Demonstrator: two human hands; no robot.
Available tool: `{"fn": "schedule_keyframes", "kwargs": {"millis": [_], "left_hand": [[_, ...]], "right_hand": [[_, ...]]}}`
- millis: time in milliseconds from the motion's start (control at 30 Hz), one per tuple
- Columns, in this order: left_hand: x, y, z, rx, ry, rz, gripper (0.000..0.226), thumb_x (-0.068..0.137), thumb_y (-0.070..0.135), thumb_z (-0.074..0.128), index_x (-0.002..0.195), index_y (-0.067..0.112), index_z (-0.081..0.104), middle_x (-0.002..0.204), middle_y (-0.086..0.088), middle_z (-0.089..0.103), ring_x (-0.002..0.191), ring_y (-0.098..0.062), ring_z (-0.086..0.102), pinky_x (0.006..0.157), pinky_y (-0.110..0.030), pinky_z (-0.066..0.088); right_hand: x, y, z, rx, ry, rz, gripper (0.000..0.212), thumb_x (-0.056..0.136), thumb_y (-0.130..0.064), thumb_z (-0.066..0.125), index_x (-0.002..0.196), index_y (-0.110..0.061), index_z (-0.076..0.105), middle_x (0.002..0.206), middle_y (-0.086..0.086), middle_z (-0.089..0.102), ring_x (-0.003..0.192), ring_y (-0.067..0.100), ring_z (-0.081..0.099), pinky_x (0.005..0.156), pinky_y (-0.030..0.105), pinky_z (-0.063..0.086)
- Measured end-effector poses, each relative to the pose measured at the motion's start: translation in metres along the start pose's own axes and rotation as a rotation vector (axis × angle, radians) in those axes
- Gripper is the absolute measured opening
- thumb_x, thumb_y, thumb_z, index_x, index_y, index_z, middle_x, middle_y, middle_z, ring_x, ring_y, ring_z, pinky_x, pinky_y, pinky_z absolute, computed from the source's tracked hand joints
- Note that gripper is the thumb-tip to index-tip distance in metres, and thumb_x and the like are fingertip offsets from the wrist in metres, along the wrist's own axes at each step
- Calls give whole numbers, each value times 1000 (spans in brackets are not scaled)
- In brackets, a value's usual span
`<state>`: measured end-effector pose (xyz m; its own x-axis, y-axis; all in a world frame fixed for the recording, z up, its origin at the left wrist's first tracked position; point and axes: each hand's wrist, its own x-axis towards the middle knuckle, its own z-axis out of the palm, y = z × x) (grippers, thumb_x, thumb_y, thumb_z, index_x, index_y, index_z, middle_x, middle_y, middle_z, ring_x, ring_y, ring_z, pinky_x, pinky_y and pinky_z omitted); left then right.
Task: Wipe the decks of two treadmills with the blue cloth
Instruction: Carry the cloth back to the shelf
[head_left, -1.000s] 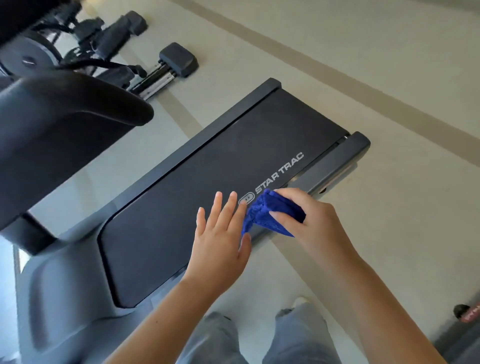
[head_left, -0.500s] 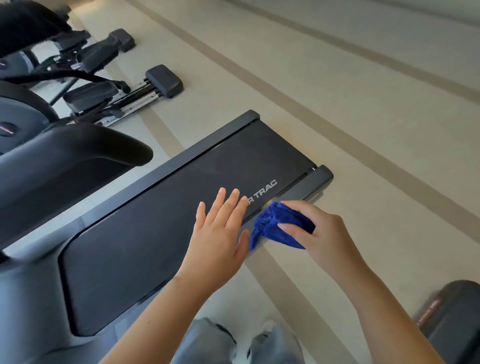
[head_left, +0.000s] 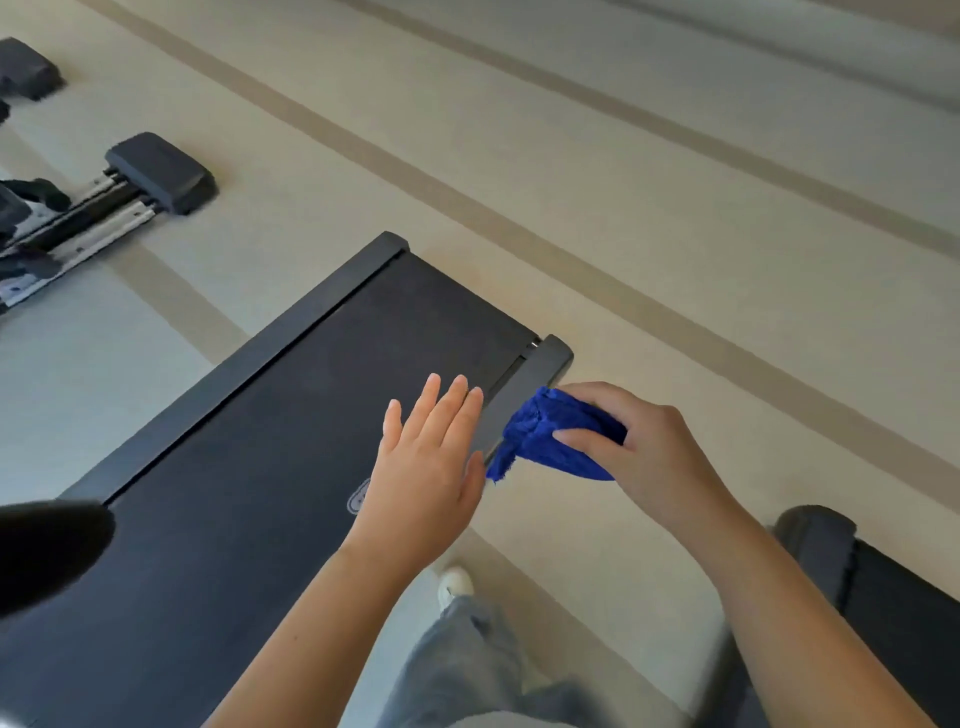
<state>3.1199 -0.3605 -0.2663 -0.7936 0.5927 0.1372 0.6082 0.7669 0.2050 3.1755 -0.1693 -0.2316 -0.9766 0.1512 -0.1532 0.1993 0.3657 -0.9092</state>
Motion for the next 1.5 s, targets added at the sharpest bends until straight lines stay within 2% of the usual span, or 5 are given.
{"fn": "schedule_keyframes", "kwargs": {"millis": [133,467,833,1133,1500], "left_hand": [[60,6,2,-101,-44,30,47,87,17,54,131,2,48,135,-15,49,128,-38,40,100,-56,21],[218,107,42,-65,-62,282,50,85,26,34,125,3,52,129,-14,55,122,-35,48,91,-58,38],[378,229,68,-56,-60,302,55,87,30,30,132,2,46,136,-16,48,129,-35,41,100,-53,23],[484,222,101,-10,-126,277,54,87,30,33,130,2,49,132,-15,52,123,-35,47,97,-51,23],[707,147,122,-151,-104,185,55,88,31,30,132,3,46,137,-14,47,129,-33,40,99,-50,20]], "right_hand": [[27,-2,-29,22,76,36,29,86,-14,64,102,-38,62,94,-22,67,89,-5,60,74,8,45],[73,56,-169,84,343,106,26,87,-13,63,103,-34,64,95,-20,67,88,-3,59,72,8,45],[149,94,-341,22,311,27,31,87,-14,64,94,-44,59,91,-27,64,87,-9,56,71,3,40],[246,124,-405,32,332,73,34,86,-14,64,92,-47,57,91,-28,63,87,-11,55,70,3,41],[481,98,-468,-58,301,57,39,85,-13,65,89,-51,56,91,-28,64,87,-6,57,71,6,43]]}}
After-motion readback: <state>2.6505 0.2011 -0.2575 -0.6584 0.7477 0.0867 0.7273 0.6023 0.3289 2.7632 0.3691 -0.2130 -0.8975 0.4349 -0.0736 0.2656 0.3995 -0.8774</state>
